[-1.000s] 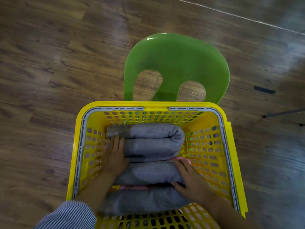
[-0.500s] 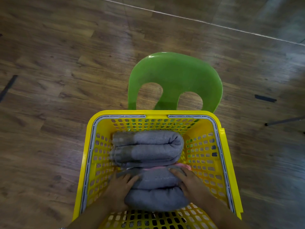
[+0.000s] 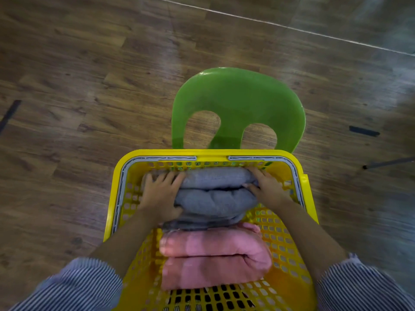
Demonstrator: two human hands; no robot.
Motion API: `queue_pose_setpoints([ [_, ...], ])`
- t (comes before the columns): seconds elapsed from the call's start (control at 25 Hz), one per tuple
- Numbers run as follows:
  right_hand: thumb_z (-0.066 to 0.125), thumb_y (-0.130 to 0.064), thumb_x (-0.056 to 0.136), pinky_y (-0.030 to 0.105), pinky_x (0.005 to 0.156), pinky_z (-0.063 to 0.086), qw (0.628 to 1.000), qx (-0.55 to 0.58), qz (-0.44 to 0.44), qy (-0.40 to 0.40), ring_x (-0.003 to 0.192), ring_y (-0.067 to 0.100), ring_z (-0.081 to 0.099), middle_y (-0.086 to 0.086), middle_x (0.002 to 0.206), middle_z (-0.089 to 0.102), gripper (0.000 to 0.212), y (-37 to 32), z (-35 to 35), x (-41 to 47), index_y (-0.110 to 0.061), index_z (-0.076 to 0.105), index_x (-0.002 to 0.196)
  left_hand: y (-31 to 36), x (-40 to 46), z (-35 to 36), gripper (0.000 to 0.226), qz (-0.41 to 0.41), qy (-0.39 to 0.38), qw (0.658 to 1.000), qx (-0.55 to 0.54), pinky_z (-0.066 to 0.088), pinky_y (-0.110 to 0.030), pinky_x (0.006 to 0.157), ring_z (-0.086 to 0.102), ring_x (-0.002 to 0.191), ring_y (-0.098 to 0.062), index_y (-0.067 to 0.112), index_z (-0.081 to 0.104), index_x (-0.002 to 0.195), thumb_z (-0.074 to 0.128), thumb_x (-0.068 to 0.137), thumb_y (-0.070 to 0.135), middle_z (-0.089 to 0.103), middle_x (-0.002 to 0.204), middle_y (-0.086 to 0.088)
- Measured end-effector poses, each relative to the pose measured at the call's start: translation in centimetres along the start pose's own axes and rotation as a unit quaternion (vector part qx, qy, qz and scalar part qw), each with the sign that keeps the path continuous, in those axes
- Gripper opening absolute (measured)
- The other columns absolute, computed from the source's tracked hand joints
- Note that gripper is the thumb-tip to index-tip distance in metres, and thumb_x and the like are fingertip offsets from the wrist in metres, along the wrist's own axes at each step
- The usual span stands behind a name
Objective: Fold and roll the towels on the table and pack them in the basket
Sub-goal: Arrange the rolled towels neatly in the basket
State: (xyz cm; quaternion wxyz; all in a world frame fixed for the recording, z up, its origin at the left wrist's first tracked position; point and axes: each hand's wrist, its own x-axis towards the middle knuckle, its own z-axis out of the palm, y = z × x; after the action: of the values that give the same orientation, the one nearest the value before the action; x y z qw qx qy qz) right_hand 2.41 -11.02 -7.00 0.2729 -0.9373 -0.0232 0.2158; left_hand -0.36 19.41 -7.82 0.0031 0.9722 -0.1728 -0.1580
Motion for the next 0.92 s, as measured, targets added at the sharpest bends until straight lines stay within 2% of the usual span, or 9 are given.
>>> queue_pose_setpoints([
  [0.08,0.054,-0.028,0.093,0.036,0.098,0.035,0.999,-0.024,0.036,-0.016,0.123,0.036,0.043,0.018,0.136,0.043,0.055,0.5,2.0,1.4,-0.016,0.034,0.142,0.3,0.5,2.5,0.101,0.004,-0.054,0.998,0.019,0.041,-0.054,0.084,0.061,0.097,-0.032,0.012,0.050,0.124,0.069,0.036,0.057,0.062,0.113,-0.010],
  [0.16,0.051,-0.028,0.094,0.040,0.093,0.038,0.998,-0.036,0.056,-0.008,0.118,0.038,0.045,0.020,0.133,0.044,0.053,0.6,2.9,2.0,-0.014,0.033,0.141,0.4,0.9,4.0,0.103,-0.003,-0.062,0.998,0.001,0.034,-0.054,0.090,0.061,0.102,-0.033,0.011,0.047,0.126,0.065,0.038,0.061,0.061,0.116,-0.012],
  [0.32,0.054,-0.023,0.092,0.042,0.079,0.044,0.998,-0.021,0.031,0.051,0.104,0.040,0.053,0.018,0.122,0.050,0.040,0.1,2.3,1.4,-0.008,0.043,0.127,-0.1,1.8,3.9,0.093,-0.002,-0.029,0.999,-0.039,0.036,-0.049,0.083,0.059,0.097,-0.033,0.010,0.054,0.124,0.056,0.053,0.070,0.061,0.110,-0.012],
  [0.48,0.052,-0.029,0.094,0.035,0.091,0.040,0.994,0.047,0.042,0.090,0.114,0.033,0.049,0.016,0.128,0.049,0.048,0.3,3.0,-0.8,-0.009,0.040,0.136,0.9,1.1,4.2,0.093,-0.013,0.020,0.999,-0.037,0.031,-0.058,0.094,0.057,0.110,-0.037,0.008,0.054,0.127,0.064,0.054,0.065,0.057,0.123,-0.018],
  [0.56,0.047,-0.038,0.094,0.025,0.098,0.032,0.988,0.104,0.054,0.099,0.124,0.021,0.041,0.008,0.136,0.042,0.057,0.0,3.0,-3.3,-0.011,0.031,0.141,2.7,-0.6,4.3,0.093,-0.036,0.064,0.995,-0.066,0.017,-0.064,0.106,0.045,0.126,-0.039,0.011,0.050,0.131,0.063,0.053,0.059,0.048,0.136,-0.020],
  [0.68,0.050,-0.054,0.086,0.006,0.093,0.029,0.982,0.162,0.094,0.020,0.114,-0.013,0.032,-0.012,0.136,0.025,0.076,0.8,4.4,-8.2,-0.020,0.019,0.146,6.8,-4.8,6.5,0.068,0.092,0.100,0.981,-0.136,0.035,-0.054,0.098,0.046,0.121,-0.026,0.016,0.051,0.121,0.063,0.061,0.048,0.056,0.127,-0.010],
  [0.72,0.052,-0.064,0.080,0.006,0.089,0.033,0.983,0.148,0.103,-0.024,0.112,-0.014,0.035,-0.011,0.136,0.026,0.084,1.5,5.4,-9.6,-0.021,0.020,0.145,8.0,-6.0,7.7,0.063,0.144,0.071,0.975,-0.153,0.040,-0.047,0.093,0.048,0.115,-0.021,0.018,0.051,0.118,0.061,0.062,0.046,0.060,0.121,-0.005],
  [0.8,0.051,-0.075,0.064,0.023,0.094,0.040,0.986,0.062,0.105,-0.113,0.121,0.007,0.041,-0.002,0.138,0.033,0.097,3.3,7.6,-11.1,-0.022,0.028,0.141,9.4,-7.1,9.5,0.072,0.160,-0.046,0.972,-0.165,0.051,-0.038,0.087,0.051,0.108,-0.017,0.019,0.048,0.119,0.057,0.056,0.052,0.065,0.116,0.000],
  [0.92,0.061,-0.053,0.066,0.032,0.097,0.039,0.976,0.016,0.136,-0.167,0.121,0.028,0.044,0.012,0.135,0.040,0.090,4.8,10.0,-11.7,-0.018,0.028,0.143,9.4,-7.1,11.6,0.098,0.028,-0.188,0.964,-0.189,0.056,-0.042,0.079,0.064,0.098,-0.024,0.018,0.049,0.123,0.063,0.039,0.065,0.064,0.115,-0.002],
])
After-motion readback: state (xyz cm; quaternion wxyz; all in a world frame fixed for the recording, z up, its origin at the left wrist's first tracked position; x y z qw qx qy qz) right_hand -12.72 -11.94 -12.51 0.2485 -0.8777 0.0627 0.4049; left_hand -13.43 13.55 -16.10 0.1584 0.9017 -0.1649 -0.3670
